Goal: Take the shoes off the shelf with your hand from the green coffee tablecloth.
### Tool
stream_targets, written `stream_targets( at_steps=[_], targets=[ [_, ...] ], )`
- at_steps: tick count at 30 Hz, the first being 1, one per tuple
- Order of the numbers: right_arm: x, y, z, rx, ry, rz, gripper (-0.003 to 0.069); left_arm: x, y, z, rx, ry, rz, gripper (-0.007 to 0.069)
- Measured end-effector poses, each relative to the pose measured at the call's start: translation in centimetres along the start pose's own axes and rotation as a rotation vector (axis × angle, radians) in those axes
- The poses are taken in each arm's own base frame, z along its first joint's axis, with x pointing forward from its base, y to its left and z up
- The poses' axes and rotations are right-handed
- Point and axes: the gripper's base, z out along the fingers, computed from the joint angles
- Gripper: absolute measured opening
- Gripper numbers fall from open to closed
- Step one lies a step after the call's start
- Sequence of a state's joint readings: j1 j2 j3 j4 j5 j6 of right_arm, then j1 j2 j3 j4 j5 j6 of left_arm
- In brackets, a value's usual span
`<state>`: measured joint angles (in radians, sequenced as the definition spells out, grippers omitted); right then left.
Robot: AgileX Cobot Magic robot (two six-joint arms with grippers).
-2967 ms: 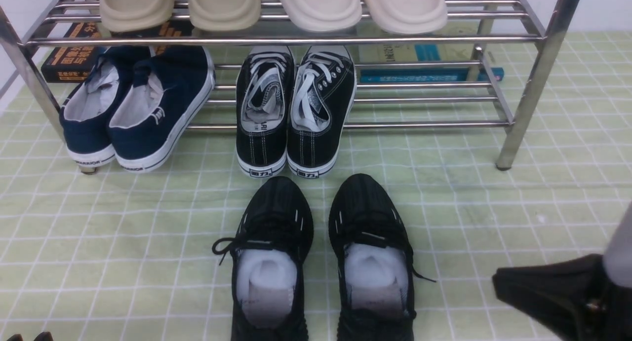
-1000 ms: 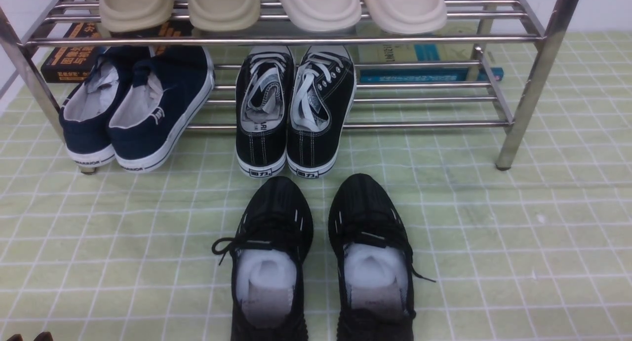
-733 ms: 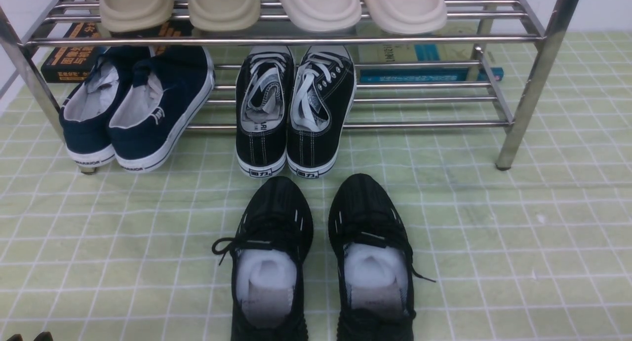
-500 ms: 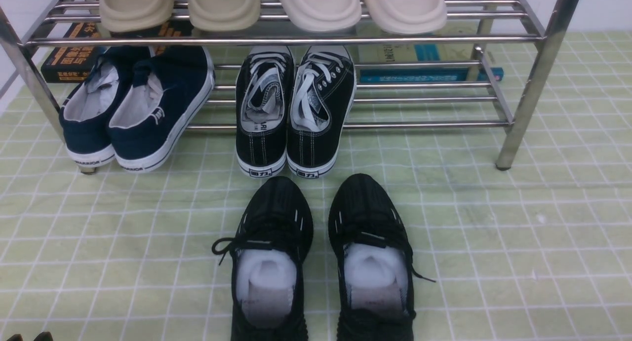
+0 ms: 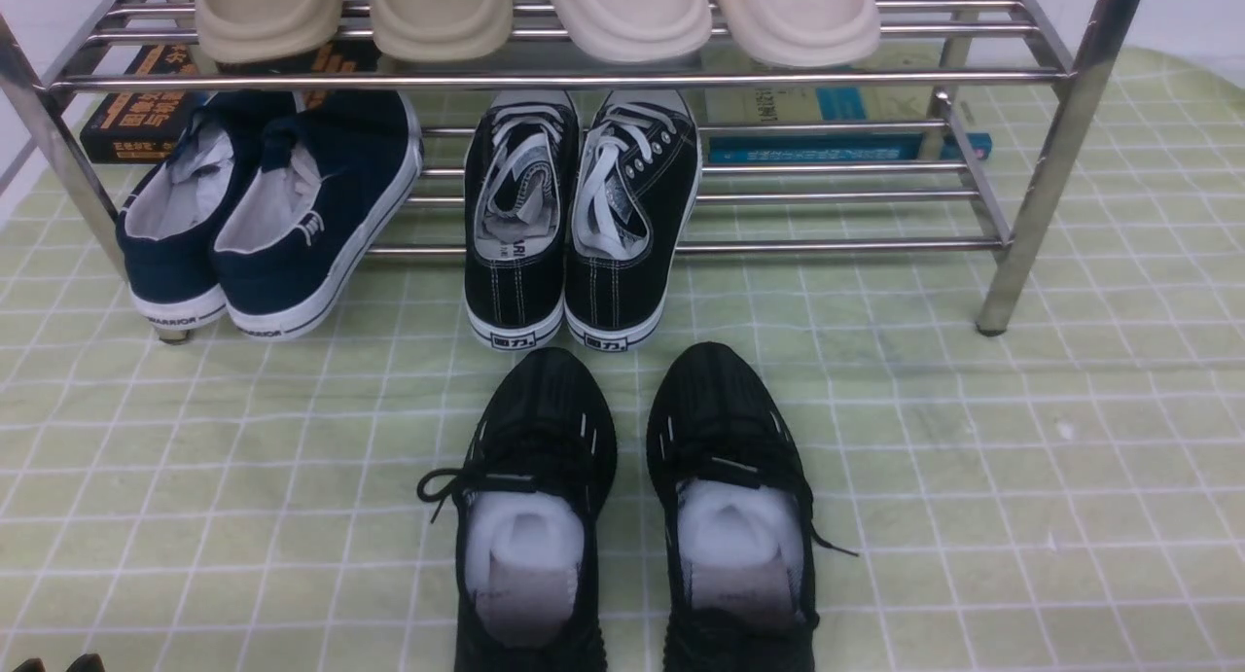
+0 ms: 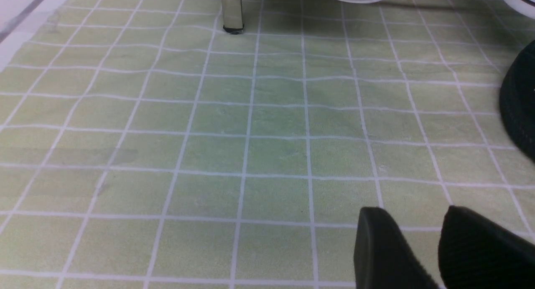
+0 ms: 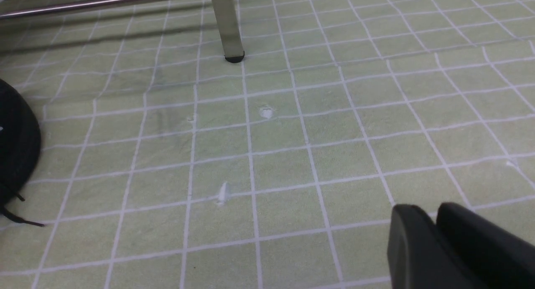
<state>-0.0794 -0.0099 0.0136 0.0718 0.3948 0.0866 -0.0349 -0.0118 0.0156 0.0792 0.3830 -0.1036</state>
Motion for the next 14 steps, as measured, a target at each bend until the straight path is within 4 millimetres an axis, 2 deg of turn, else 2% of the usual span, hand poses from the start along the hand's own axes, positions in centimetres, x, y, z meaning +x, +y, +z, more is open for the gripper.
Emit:
stream_targets(
  at_steps=[14],
  targets=[
    [0.0,0.0,0.0,0.0,0.0,0.001,0.012,0.0,0.0,0.0,0.0,0.0,0.0,0.0241]
  ],
)
